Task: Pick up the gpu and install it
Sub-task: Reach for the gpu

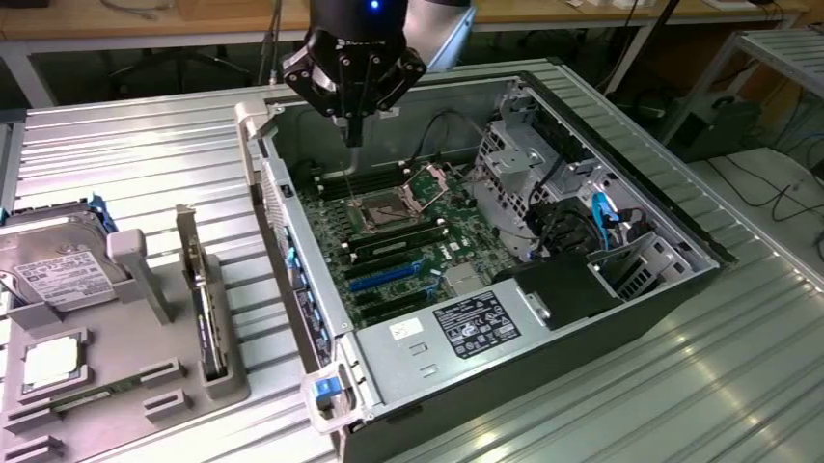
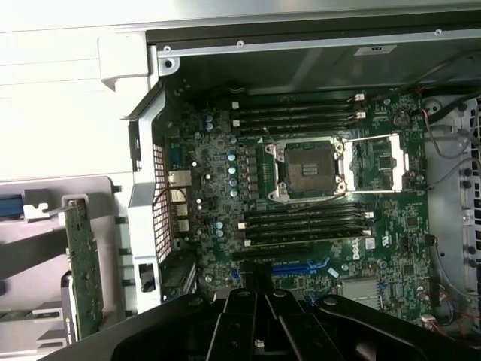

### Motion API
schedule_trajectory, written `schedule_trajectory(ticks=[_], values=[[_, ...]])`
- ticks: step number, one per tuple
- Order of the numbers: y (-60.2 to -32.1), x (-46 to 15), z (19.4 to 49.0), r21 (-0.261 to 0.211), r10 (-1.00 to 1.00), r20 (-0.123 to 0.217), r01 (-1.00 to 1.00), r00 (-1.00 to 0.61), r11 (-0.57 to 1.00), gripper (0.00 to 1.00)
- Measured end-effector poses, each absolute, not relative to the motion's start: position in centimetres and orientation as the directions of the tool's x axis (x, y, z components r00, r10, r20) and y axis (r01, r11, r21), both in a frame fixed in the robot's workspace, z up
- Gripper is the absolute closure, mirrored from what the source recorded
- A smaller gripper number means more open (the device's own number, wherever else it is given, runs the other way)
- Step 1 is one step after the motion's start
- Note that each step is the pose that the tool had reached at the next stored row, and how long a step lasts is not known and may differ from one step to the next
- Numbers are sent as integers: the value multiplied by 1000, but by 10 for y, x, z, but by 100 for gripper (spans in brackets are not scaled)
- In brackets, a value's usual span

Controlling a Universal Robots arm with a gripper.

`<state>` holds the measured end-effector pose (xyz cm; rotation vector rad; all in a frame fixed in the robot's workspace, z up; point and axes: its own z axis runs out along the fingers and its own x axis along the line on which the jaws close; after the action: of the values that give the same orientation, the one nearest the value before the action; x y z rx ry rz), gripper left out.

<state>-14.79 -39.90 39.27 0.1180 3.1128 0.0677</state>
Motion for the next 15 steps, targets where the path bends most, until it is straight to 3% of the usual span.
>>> schedule_trajectory(ticks=[15], values=[[-399,-172,392,44,76,-24,75,-997,996,89]])
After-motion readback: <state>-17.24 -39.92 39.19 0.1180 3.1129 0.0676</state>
